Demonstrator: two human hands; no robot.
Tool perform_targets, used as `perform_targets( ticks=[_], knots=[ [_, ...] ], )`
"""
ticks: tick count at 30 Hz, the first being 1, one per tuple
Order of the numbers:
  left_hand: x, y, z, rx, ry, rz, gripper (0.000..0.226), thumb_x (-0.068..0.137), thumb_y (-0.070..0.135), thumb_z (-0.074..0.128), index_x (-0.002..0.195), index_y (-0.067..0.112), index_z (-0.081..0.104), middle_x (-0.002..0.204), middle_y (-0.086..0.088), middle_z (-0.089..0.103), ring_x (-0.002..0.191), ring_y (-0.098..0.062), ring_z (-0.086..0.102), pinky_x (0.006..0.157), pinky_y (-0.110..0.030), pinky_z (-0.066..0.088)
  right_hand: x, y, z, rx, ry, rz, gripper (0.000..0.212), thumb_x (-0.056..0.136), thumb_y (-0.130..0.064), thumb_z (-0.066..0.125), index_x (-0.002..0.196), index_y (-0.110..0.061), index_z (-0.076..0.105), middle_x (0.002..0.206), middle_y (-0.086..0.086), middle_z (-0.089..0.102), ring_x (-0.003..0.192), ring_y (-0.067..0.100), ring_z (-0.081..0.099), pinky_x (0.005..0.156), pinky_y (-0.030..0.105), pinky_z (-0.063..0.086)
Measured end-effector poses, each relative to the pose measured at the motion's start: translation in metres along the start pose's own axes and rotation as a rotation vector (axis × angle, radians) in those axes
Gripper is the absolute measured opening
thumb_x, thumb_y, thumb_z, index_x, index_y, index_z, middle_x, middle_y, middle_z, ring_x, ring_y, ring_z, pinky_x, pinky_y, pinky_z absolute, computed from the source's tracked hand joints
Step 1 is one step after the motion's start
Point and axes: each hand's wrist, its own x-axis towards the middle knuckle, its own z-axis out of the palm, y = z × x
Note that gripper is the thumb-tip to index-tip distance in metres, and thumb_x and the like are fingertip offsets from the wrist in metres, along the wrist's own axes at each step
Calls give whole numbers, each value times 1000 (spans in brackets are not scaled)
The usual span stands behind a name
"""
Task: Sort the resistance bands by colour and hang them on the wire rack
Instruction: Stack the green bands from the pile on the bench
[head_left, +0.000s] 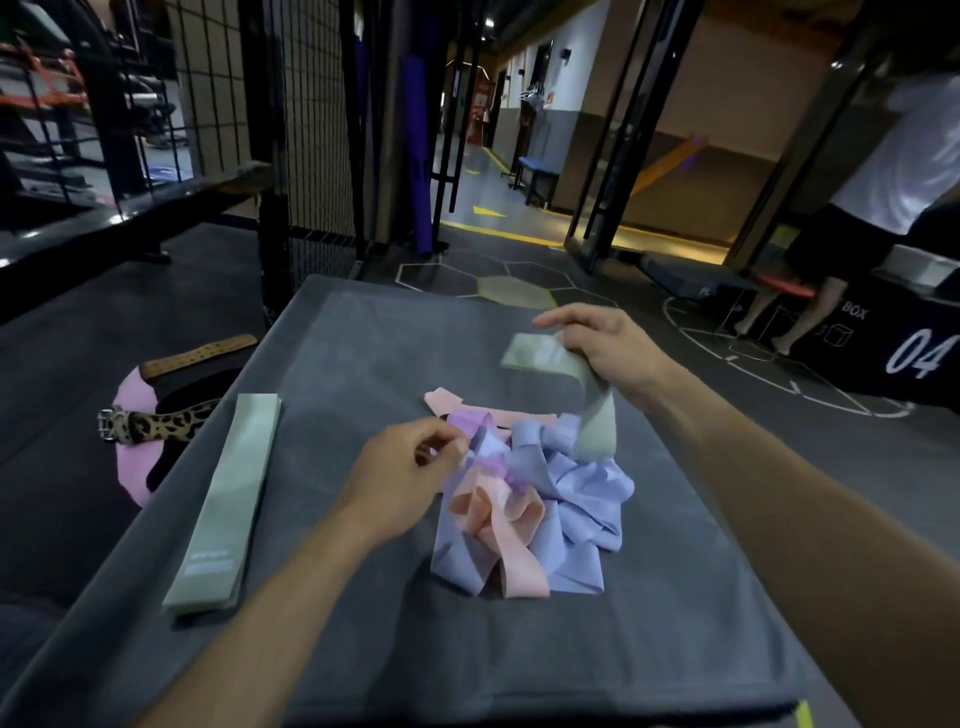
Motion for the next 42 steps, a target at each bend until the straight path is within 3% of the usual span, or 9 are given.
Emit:
perform_targets(
  ticks=[5, 8, 13, 17, 23, 30, 35, 39, 42],
  knots=[
    [-3, 18, -16, -497, 79, -32, 20, 96, 32, 67, 111, 21, 73, 107, 10, 76, 101, -5, 68, 88, -22, 52, -12, -43, 40, 131, -132, -191, 29, 90, -8, 56, 109, -24, 71, 82, 12, 57, 76, 22, 44, 65, 32, 31],
    [-9, 23, -26, -686, 37, -65, 44, 87, 39, 64, 124, 15, 67, 119, 2, 73, 116, -14, 66, 100, -34, 51, -15, -66, 63, 167, -131, -240, 26, 97, -2, 57, 119, -14, 65, 76, -4, 62, 66, 9, 51, 57, 24, 40],
    [-19, 28, -46, -803, 75, -145, 27, 102, 27, 56, 111, 8, 73, 112, -12, 75, 106, -28, 71, 105, -50, 49, -20, -98, 101, 352, -93, -230, 30, 96, 5, 54, 122, -7, 62, 81, 4, 62, 64, 11, 61, 53, 26, 53],
    [-26, 16, -65, -780, 77, -138, 21, 104, 16, 52, 106, 16, 73, 104, -14, 77, 97, -33, 73, 94, -46, 56, -14, -107, 123, 527, 29, -125, 30, 94, 7, 51, 117, -11, 60, 88, 12, 64, 66, 17, 65, 54, 30, 56],
    [-40, -21, -96, -563, -145, -216, 20, 95, 6, 65, 115, 6, 62, 99, -15, 76, 74, -25, 70, 68, -33, 58, 21, -81, 134, 727, 333, 113, 29, 96, 2, 48, 120, -12, 57, 120, 16, 67, 86, 26, 69, 57, 29, 58],
    [-41, -44, -126, -377, 343, -219, 12, 89, 0, 72, 95, 6, 64, 82, -16, 73, 58, -16, 70, 54, -27, 57, 6, -25, 154, 805, 378, 387, 39, 98, 7, 44, 134, -7, 43, 102, 22, 64, 69, 25, 67, 61, 38, 62],
    [-42, -36, -131, -291, 433, -68, 13, 86, 10, 78, 93, 13, 68, 69, -1, 70, 57, -11, 64, 56, -27, 52, -32, 14, 175, 546, 100, 600, 13, 88, 3, 47, 86, -8, 54, 79, 22, 51, 58, 28, 52, 41, 26, 50],
    [-44, -33, -122, -158, 247, -68, 32, 80, 46, 72, 86, 14, 70, 74, -11, 68, 66, -12, 57, 66, -46, 52, -51, 12, 180, 399, 46, 445, 29, 92, 4, 42, 76, -14, 59, 69, 11, 50, 49, 18, 41, 44, 20, 31],
    [-46, -24, -114, -181, 155, -50, 21, 89, 32, 74, 78, 15, 68, 64, -2, 60, 64, -9, 50, 63, -32, 44, -56, -23, 171, 293, -9, 136, 23, 93, 1, 57, 92, -16, 72, 76, 4, 69, 58, 15, 55, 51, 25, 42]
  ],
)
